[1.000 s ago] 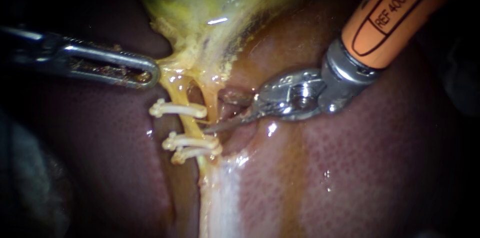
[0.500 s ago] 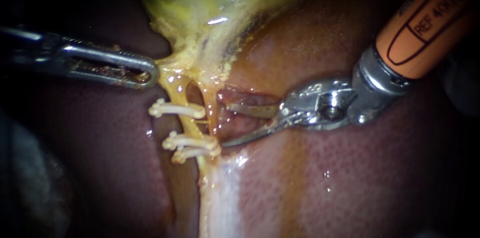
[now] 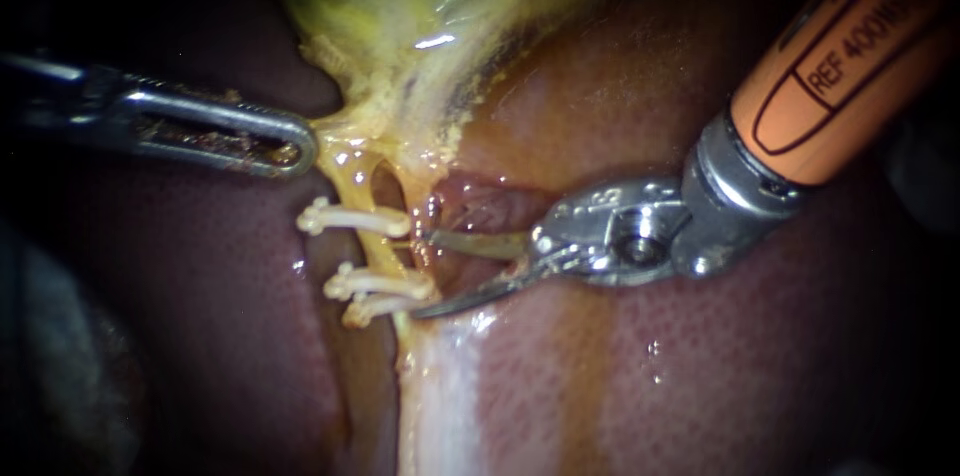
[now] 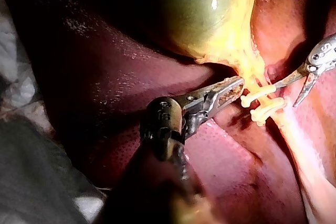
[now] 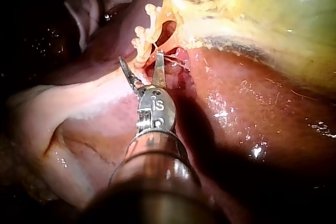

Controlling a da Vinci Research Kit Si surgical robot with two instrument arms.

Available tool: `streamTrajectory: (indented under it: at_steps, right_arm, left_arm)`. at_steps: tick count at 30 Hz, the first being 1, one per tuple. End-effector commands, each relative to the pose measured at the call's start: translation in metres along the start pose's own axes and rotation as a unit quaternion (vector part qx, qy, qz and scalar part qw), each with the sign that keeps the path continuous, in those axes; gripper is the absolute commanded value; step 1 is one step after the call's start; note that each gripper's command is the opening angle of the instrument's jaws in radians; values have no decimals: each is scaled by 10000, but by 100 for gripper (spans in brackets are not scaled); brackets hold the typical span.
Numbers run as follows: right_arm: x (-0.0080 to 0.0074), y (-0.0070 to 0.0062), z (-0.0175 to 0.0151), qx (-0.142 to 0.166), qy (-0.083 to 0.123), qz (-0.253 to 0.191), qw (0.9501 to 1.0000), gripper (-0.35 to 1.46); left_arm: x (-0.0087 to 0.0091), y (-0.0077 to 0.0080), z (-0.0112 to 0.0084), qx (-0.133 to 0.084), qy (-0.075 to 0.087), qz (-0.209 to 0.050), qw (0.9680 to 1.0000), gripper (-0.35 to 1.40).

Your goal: Go to the cutting position left tube

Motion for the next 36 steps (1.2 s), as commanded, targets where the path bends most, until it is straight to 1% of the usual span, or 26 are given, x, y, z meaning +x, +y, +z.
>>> streamTrajectory:
  at_steps: [1, 7, 14, 21, 27, 32, 36]
  right_arm:
    - [1, 0, -3, 5, -2, 4, 10000, 115]
    - [6, -3, -12, 30, -2, 21, 10000, 113]
    - [8, -4, -4, 45, 18, 43, 10000, 113]
    - [9, -2, 7, 93, -13, 66, 9999, 111]
    - [10, 0, 16, 300, -125, 60, 9995, 111]
    - [11, 4, 24, 295, -138, 70, 9994, 111]
    - [8, 9, 29, 290, -146, 103, 9994, 111]
  left_arm:
    - [0, 0, 0, 1, 0, 0, 10000, -35]
    - [0, 0, 0, 1, 0, 1, 10000, -35]
    - [0, 0, 0, 2, 0, 1, 10000, -35]
    - [0, 0, 0, 2, 0, 1, 10000, -35]
    - [-1, 0, 0, 2, 1, 1, 10000, -35]
    - [-1, 0, 0, 2, 1, 1, 10000, -35]
    - [-1, 0, 0, 2, 1, 2, 10000, -35]
